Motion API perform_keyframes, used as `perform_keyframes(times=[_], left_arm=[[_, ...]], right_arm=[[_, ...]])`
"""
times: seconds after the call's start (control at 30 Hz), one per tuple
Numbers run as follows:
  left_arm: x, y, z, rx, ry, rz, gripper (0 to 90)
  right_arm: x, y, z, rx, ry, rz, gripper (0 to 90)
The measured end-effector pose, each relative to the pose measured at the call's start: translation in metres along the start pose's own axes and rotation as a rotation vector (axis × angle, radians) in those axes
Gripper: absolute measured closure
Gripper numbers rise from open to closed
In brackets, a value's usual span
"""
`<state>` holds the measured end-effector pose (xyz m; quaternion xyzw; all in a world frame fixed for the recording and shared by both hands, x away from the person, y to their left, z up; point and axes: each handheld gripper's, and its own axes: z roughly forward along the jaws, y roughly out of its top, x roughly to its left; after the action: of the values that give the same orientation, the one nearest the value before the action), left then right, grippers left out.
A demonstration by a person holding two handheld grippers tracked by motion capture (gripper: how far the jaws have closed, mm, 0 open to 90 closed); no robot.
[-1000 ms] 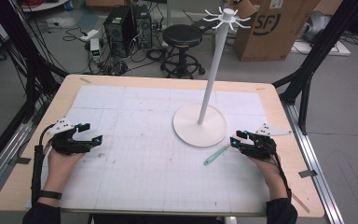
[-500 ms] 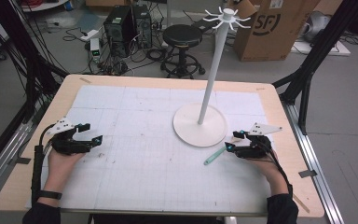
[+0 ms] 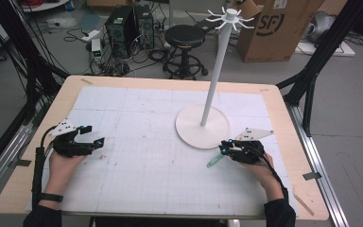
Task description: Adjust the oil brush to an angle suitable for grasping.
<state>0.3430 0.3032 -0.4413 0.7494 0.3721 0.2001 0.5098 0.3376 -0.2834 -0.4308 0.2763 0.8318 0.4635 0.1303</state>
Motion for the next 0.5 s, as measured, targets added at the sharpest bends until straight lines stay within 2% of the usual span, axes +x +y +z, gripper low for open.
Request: perform_keyframes(times=[0.23, 0.5], left_arm=[[0.0, 0.0, 0.0, 0.0, -0.001, -0.003, 19.8], [0.001, 0.0, 0.0, 0.002, -0.002, -0.001, 19.8]], right_arm=[[0.013, 0.003, 0.016, 0.028, 0.047, -0.008, 80.7], [0.017, 0.003, 0.025, 0.052, 0.07, -0.016, 81.4]])
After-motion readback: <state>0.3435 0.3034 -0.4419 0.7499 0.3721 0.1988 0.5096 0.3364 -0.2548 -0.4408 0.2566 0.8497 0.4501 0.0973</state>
